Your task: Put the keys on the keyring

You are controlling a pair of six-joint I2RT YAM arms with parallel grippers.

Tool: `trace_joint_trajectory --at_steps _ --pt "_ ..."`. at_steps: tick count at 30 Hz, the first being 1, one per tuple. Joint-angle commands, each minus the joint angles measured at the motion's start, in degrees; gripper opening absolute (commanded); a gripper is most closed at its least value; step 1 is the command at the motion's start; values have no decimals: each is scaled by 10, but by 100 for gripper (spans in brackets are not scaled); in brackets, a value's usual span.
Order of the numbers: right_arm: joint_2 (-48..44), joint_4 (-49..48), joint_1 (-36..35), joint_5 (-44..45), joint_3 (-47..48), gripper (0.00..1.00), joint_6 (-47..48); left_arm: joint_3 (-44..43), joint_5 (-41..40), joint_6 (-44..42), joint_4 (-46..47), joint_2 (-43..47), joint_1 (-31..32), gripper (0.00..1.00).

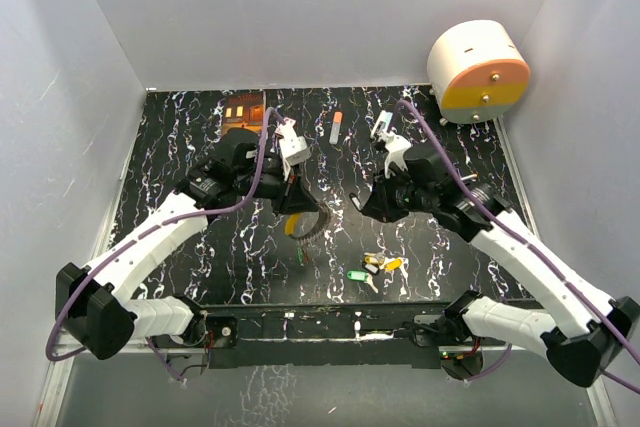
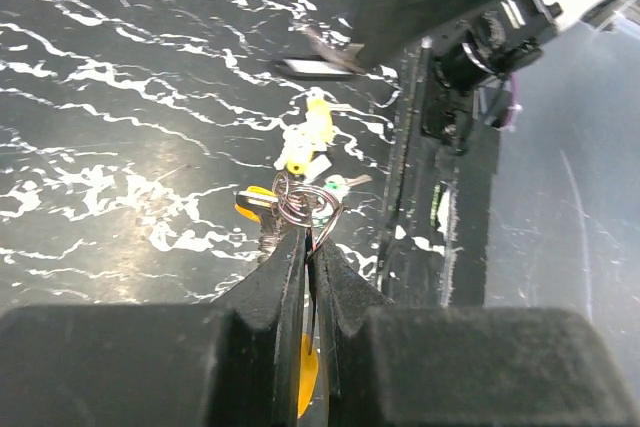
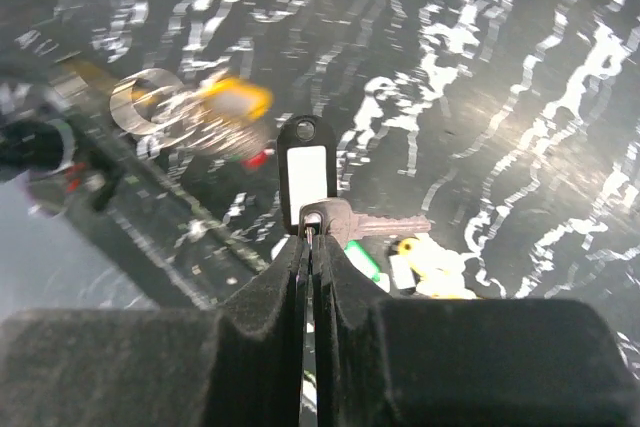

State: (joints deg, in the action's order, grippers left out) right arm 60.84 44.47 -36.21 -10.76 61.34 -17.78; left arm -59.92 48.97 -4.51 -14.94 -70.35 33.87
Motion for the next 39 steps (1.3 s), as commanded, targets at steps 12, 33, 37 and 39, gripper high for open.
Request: trace_joint_trajectory --at_steps 12,33,37,39 --pt "73 -69 2 -23 -120 8 10 -24 -112 -11 -28 1 -2 0" --pt "195 -159 0 112 -152 29 -30 -12 -104 -7 -15 3 -1 0" --pt "198 -159 0 109 -148 30 -35 -13 -103 -6 -14 1 -2 0" --pt "204 -161 -1 101 -144 30 -36 -13 -104 -6 -14 2 -2 0"
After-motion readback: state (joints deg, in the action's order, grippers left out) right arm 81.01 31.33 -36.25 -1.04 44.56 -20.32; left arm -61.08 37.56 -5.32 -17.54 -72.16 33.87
